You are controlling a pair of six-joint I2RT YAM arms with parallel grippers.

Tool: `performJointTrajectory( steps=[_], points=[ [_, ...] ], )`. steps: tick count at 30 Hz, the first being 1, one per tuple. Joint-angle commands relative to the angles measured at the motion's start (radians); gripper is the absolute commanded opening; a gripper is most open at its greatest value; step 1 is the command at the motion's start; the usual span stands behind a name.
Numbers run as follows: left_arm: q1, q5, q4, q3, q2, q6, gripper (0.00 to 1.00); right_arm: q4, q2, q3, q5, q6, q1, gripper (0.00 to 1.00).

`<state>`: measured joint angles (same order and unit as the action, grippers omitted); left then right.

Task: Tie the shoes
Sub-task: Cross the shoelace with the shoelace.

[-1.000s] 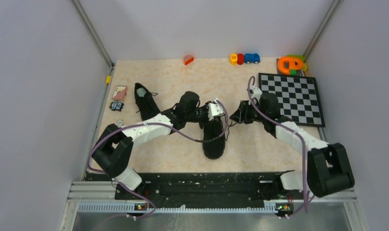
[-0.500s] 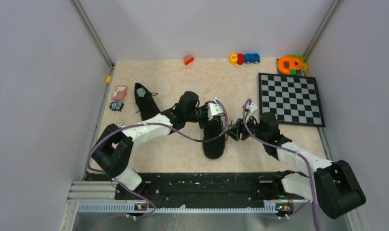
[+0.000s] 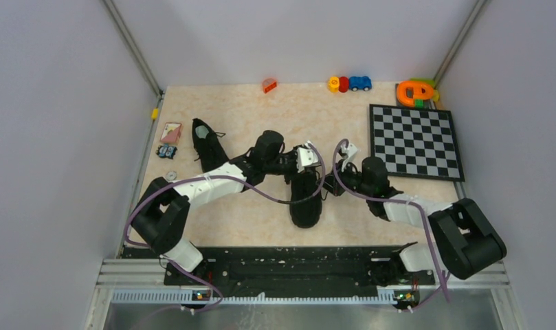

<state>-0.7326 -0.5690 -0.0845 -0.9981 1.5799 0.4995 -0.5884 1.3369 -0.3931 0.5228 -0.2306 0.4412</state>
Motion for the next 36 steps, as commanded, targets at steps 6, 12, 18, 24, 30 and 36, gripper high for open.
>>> performJointTrajectory(
  steps=[6,12,18,24,30,36],
  points=[
    [0.004,-0.041,-0.033,-0.002,-0.057,0.018,0.00,0.109,-0.302,0.003,0.023,-0.031,0.008,0.00],
    [0.005,-0.039,-0.015,-0.005,-0.046,0.031,0.00,0.324,-0.406,-0.141,-0.071,-0.001,0.006,0.00],
    [0.006,-0.056,-0.006,-0.010,-0.039,0.042,0.00,0.579,-0.232,-0.465,-0.149,0.162,0.005,0.00],
    [0.006,-0.072,0.002,-0.013,-0.031,0.053,0.00,0.550,-0.107,-0.611,-0.148,0.113,-0.002,0.01],
    [0.005,-0.078,0.014,-0.019,-0.024,0.060,0.00,0.594,0.033,-0.749,-0.104,0.116,-0.022,0.28],
    [0.005,-0.074,0.012,-0.015,-0.029,0.058,0.00,0.660,0.004,-0.698,-0.044,0.070,-0.087,0.39]
  ],
)
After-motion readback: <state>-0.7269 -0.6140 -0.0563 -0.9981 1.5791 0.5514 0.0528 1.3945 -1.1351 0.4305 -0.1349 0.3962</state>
